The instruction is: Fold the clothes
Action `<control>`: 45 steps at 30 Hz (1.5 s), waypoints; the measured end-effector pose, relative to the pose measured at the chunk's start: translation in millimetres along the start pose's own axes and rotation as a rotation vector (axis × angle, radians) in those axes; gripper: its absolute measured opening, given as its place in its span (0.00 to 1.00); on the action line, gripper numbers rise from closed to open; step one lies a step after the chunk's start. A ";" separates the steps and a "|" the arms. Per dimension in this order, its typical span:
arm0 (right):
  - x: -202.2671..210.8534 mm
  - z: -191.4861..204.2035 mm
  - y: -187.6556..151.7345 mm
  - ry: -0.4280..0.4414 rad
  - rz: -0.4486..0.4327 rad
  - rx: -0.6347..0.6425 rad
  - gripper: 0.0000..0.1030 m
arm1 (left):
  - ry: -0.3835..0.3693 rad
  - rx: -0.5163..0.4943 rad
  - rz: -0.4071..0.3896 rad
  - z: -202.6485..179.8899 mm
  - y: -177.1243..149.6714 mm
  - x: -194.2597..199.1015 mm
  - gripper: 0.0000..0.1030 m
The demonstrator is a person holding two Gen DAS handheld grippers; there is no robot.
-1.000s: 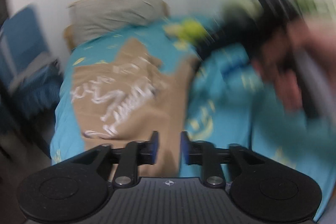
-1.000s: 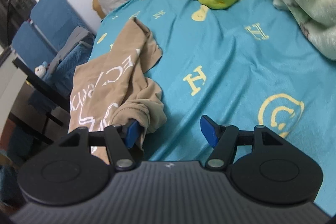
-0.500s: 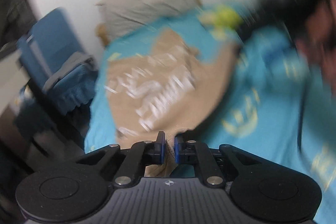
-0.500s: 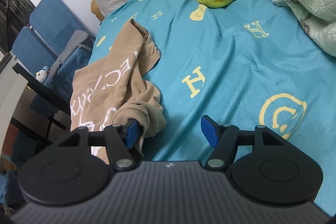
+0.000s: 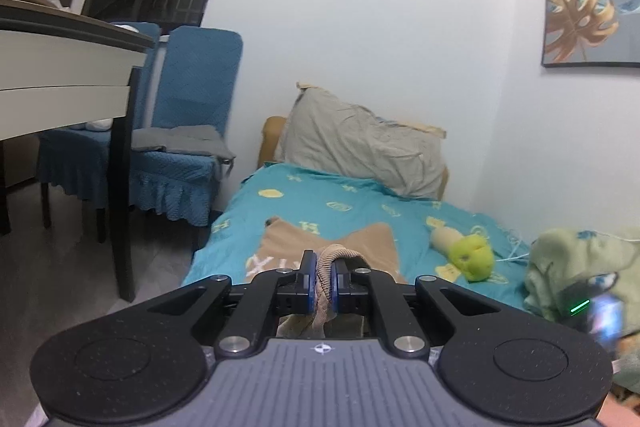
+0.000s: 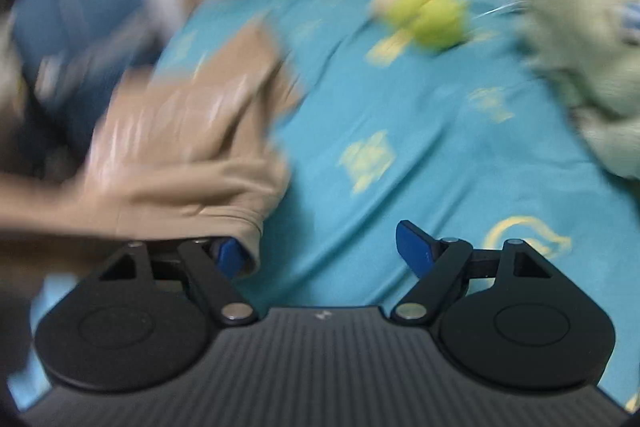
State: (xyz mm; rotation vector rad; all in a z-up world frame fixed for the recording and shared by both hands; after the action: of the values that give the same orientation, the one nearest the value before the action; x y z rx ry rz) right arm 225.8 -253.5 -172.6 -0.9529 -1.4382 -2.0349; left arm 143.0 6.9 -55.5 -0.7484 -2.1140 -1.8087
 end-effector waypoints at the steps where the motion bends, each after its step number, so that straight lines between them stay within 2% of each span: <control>1: 13.6 -1.0 8.0 0.005 -0.069 -0.004 0.73 | 0.008 -0.005 0.016 0.6 -3.2 -2.3 0.07; 2: 27.6 -2.1 15.8 0.011 -0.138 -0.007 0.61 | 0.015 -0.012 0.035 1.6 -6.6 -5.5 0.07; 3: 41.9 -3.2 23.5 0.016 -0.206 -0.011 0.54 | 0.026 -0.022 0.054 1.4 -10.2 -8.9 0.07; 4: 55.4 -3.7 30.2 0.022 -0.269 -0.010 0.38 | 0.034 -0.033 0.070 1.0 -14.5 -12.0 0.07; 5: 58.0 1.3 30.6 0.031 -0.279 0.021 0.24 | 0.042 -0.043 0.085 0.6 -19.1 -14.9 0.07; 7: 58.3 9.8 28.6 0.047 -0.276 0.074 0.10 | 0.049 -0.050 0.121 2.6 -26.5 -22.1 0.07; 11: 50.8 11.4 22.9 0.066 -0.230 0.103 0.07 | 0.058 -0.037 0.214 12.1 -42.2 -39.8 0.08; 15: 58.5 16.7 24.9 0.102 -0.233 0.088 0.07 | 0.071 -0.059 0.288 14.8 -58.1 -56.4 0.11; 18: 61.5 21.5 25.3 0.116 -0.238 0.080 0.07 | 0.070 -0.073 0.329 12.0 -69.7 -69.0 0.22; 20: 62.3 21.3 24.5 0.122 -0.234 0.071 0.07 | 0.069 -0.088 0.350 7.9 -76.7 -76.9 0.39; 22: 61.9 20.9 24.5 0.129 -0.228 0.059 0.07 | 0.083 -0.114 0.373 3.5 -83.3 -84.9 0.44; 24: 62.1 18.8 25.3 0.137 -0.225 0.046 0.07 | 0.145 -0.143 0.417 4.9 -93.6 -94.2 0.48; 26: 64.8 15.9 26.4 0.147 -0.235 0.028 0.07 | 0.213 -0.172 0.463 7.1 -104.1 -103.3 0.55; 28: 67.4 11.8 28.3 0.145 -0.253 0.002 0.07 | 0.333 -0.174 0.509 21.2 -114.0 -107.7 0.57; 30: 64.9 7.1 28.1 0.122 -0.250 -0.019 0.08 | 0.364 -0.125 0.493 33.4 -111.4 -104.3 0.61; 33: 44.4 1.7 22.7 0.035 -0.195 0.001 0.13 | 0.405 -0.013 0.396 48.7 -91.4 -89.9 0.64; 34: 35.7 0.0 19.7 0.000 -0.169 0.016 0.28 | 0.420 0.010 0.363 52.1 -85.1 -84.5 0.64; 35: 24.2 -2.5 15.8 -0.051 -0.127 0.036 0.50 | 0.434 0.030 0.332 55.1 -79.2 -79.0 0.64; 36: 13.0 -6.9 12.0 -0.095 -0.086 0.044 0.61 | 0.448 0.046 0.301 57.9 -74.1 -73.9 0.65; 37: 2.5 -11.5 8.2 -0.136 -0.047 0.049 0.78 | 0.457 0.060 0.274 58.9 -69.1 -69.8 0.65; 38: -4.8 -16.5 4.9 -0.148 -0.022 0.036 0.85 | 0.462 0.073 0.248 59.0 -64.2 -66.3 0.66; 40: -9.7 -22.0 3.5 -0.125 0.002 -0.005 0.86 | 0.458 0.096 0.188 56.3 -52.8 -58.9 0.68; 45: 52.3 -16.6 36.4 -0.109 -0.191 -0.056 0.86 | 0.434 0.131 -0.004 41.5 -12.5 -24.0 0.68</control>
State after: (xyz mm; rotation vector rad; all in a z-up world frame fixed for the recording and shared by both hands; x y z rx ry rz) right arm 213.3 -280.7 -114.0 -0.9971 -1.5905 -2.2000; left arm 161.7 41.1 -86.2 -0.2848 -1.9176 -1.6330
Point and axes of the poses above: each gripper's, at about its wrist camera, not at the fingertips, and x roughly against the way its jaws point, z to its left, y to its top, the point moved 9 cm from there along -x, roughly the way its jaws point, and after that the axes turned 13 degrees about z, right-handed, at the moved point
